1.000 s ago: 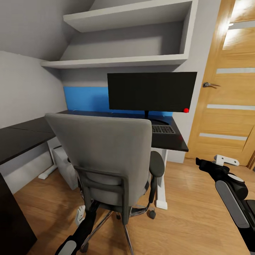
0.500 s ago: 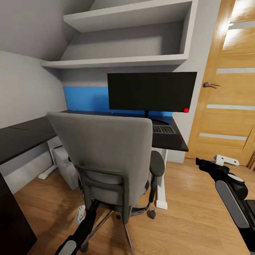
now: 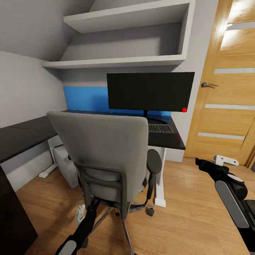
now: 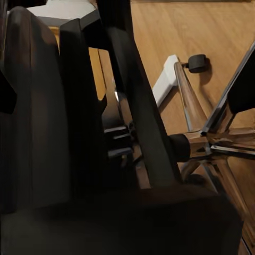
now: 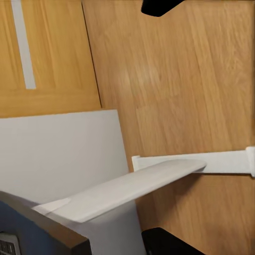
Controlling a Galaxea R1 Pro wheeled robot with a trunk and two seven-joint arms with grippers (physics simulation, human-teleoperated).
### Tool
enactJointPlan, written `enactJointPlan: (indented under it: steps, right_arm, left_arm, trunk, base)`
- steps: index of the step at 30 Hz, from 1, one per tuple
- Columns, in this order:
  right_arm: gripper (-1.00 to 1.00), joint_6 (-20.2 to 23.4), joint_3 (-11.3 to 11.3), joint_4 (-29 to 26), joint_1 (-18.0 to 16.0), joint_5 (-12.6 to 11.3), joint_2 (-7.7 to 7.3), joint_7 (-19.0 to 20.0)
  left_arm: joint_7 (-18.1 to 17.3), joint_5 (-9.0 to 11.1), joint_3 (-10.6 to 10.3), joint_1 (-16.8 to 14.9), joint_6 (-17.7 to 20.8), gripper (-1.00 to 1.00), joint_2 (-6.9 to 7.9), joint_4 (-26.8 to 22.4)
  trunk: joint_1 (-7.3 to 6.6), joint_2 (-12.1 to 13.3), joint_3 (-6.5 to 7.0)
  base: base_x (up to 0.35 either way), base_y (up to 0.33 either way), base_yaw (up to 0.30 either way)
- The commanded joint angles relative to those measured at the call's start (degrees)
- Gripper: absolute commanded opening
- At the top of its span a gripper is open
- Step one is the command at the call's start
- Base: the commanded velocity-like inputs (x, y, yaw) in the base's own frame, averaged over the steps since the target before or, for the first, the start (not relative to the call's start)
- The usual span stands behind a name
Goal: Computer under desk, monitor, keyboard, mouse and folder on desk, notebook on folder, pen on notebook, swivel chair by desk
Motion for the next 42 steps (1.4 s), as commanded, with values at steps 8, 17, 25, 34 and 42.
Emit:
enactJointPlan:
  steps: [8,17,25,34,42]
  right_arm:
    - [1.00,0.1,0.0,-0.1,0.0,-0.6,-0.06,-0.5]
    - [1.00,0.1,0.0,-0.1,0.0,-0.6,-0.05,-0.5]
    - [1.00,0.1,0.0,-0.1,0.0,-0.6,-0.07,-0.5]
    - [1.00,0.1,0.0,-0.1,0.0,-0.6,-0.16,-0.5]
    - [1.00,0.1,0.0,-0.1,0.0,-0.6,-0.22,-0.5]
  left_arm:
    - [0.0,0.6,0.0,0.0,0.4,1.00,-0.01,0.0]
    - [0.3,0.5,-0.1,0.0,0.4,1.00,-0.29,0.0]
    - [0.3,0.5,-0.1,0.0,0.4,1.00,-0.36,0.1]
    - [0.4,0.4,-0.1,0.0,0.4,1.00,-0.37,0.1]
    - [0.3,0.4,-0.2,0.0,0.4,1.00,-0.37,0.1]
  trunk:
    - [-0.02,0.0,-0.06]
    - [-0.02,0.0,-0.06]
    - [-0.02,0.0,-0.06]
    - [-0.02,0.0,-0.06]
    - [-0.02,0.0,-0.06]
  base:
    - [-0.013,-0.006,0.000]
    - [-0.001,-0.067,0.000]
    - [0.000,-0.024,0.000]
    - [0.030,-0.060,0.000]
    - [0.164,-0.185,0.000]
